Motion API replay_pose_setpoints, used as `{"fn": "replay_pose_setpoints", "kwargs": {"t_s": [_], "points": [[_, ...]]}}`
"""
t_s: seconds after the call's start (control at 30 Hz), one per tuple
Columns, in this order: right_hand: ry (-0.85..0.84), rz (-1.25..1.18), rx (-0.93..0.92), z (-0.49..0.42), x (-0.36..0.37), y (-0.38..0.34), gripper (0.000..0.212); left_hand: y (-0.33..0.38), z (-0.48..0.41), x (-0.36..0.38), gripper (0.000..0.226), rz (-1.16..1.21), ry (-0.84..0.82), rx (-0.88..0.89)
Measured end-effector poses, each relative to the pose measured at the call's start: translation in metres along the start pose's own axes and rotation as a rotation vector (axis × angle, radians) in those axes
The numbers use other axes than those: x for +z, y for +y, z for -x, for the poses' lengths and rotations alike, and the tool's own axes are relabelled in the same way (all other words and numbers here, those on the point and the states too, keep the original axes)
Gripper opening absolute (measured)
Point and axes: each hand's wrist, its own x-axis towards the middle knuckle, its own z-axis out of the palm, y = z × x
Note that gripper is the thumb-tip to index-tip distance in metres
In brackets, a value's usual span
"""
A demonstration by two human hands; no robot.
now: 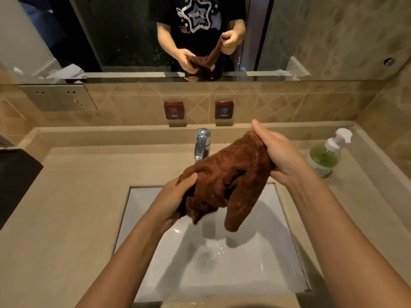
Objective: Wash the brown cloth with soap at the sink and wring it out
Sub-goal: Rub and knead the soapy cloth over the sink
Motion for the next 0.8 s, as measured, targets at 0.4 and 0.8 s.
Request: {"fn": "replay_pose_setpoints", "kwargs": {"t_s": [0.4, 0.8], "points": [[0.384, 0.759, -0.431, 0.013, 0.058, 0.07, 0.044, -0.006, -0.003, 0.052, 0.03, 0.448, 0.052, -0.012], [0.376, 0.753, -0.383, 0.008, 0.07, 0.062, 0.042, 0.001, -0.011, 0.052, 0.028, 0.356, 0.133, 0.039]]}}
